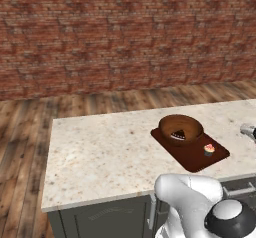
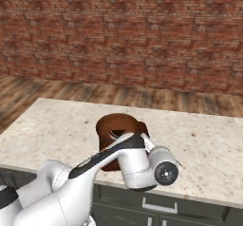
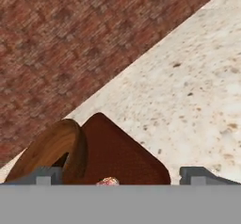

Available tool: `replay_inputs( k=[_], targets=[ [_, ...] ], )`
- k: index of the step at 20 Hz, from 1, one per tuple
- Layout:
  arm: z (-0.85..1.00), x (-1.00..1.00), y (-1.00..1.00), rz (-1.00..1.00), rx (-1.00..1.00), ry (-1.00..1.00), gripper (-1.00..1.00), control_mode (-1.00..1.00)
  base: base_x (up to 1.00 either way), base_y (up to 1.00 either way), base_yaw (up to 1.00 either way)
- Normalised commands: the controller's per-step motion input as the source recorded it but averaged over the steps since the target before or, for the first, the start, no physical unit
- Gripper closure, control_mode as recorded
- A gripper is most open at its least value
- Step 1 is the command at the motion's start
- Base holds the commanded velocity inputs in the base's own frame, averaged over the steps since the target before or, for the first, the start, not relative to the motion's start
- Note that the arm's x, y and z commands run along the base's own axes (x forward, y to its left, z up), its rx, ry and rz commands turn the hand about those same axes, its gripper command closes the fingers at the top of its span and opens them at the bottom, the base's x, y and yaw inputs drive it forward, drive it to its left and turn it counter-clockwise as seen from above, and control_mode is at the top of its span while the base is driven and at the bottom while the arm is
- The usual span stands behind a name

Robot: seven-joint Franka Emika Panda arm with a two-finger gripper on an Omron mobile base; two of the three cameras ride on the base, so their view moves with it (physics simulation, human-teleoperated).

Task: Place the bowl with cake and the cupcake onto the tray.

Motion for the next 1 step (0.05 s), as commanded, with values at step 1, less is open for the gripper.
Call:
replay_inputs(
  k=[1],
  targets=[
    [0.26, -0.90, 0.00, 0.00, 0.12, -0.33, -1.00, -1.00, 0.00, 0.00, 0.00]
  ],
)
